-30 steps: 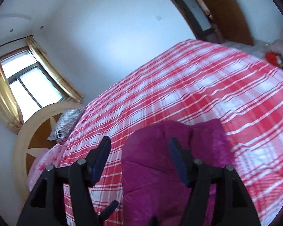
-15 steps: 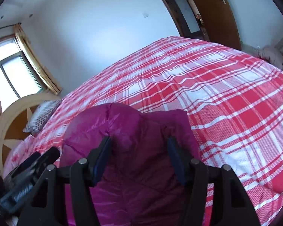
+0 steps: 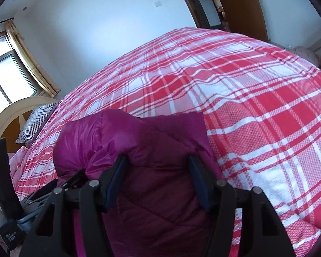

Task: Fold large clothes
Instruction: 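Grasp the folded jacket bundle with the right tool while the left tool presses it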

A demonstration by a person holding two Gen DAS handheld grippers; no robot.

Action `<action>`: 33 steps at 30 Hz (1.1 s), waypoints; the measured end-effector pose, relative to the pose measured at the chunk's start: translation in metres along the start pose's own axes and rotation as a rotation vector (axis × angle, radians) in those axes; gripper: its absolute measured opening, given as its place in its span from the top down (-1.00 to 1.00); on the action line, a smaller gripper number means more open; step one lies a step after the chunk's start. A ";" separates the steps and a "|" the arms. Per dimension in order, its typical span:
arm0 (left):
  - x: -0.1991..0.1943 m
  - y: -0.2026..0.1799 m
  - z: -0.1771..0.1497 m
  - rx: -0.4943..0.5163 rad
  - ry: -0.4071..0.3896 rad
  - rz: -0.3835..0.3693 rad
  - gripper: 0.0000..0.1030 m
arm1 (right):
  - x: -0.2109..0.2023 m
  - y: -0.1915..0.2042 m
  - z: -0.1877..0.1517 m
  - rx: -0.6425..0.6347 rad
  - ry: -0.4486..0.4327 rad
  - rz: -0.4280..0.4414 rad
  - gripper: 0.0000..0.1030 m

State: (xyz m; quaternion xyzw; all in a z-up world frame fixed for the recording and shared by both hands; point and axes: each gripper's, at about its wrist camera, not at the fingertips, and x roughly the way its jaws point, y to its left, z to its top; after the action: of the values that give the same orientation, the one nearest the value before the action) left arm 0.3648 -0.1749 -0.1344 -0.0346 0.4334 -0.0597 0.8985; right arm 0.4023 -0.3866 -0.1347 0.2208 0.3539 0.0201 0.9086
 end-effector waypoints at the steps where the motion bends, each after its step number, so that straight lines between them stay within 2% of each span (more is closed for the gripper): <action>1: 0.002 0.001 0.000 -0.005 0.009 -0.006 -0.98 | 0.002 0.000 0.000 -0.003 0.011 -0.010 -0.21; 6: 0.009 0.002 0.001 -0.014 0.040 -0.020 -0.99 | 0.010 0.007 -0.002 -0.037 0.037 -0.065 -0.23; 10: 0.008 0.003 0.006 -0.012 0.042 -0.029 -0.99 | 0.012 0.007 -0.003 -0.043 0.040 -0.077 -0.23; 12: -0.001 0.000 0.013 0.008 -0.023 0.006 -0.99 | 0.014 0.006 -0.003 -0.045 0.043 -0.079 -0.24; 15: -0.008 0.000 0.020 -0.021 -0.094 0.033 -0.99 | 0.014 0.006 -0.004 -0.046 0.042 -0.078 -0.24; 20: -0.009 0.006 0.026 -0.050 -0.147 0.009 -0.98 | 0.013 0.004 -0.004 -0.036 0.034 -0.064 -0.24; 21: -0.003 0.009 0.028 -0.058 -0.131 0.003 -0.98 | 0.013 0.004 -0.005 -0.037 0.033 -0.065 -0.25; 23: 0.016 0.015 0.031 -0.080 -0.038 -0.032 -0.99 | 0.013 0.005 -0.005 -0.039 0.032 -0.065 -0.25; 26: 0.031 0.022 0.032 -0.125 0.030 -0.085 -0.99 | 0.014 0.008 -0.004 -0.049 0.038 -0.080 -0.25; 33: 0.037 0.016 0.028 -0.103 0.051 -0.063 -0.99 | 0.018 0.010 -0.004 -0.061 0.053 -0.103 -0.26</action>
State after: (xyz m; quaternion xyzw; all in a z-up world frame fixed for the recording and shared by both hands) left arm 0.4109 -0.1641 -0.1472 -0.0927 0.4574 -0.0663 0.8819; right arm 0.4141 -0.3727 -0.1444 0.1739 0.3881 -0.0099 0.9050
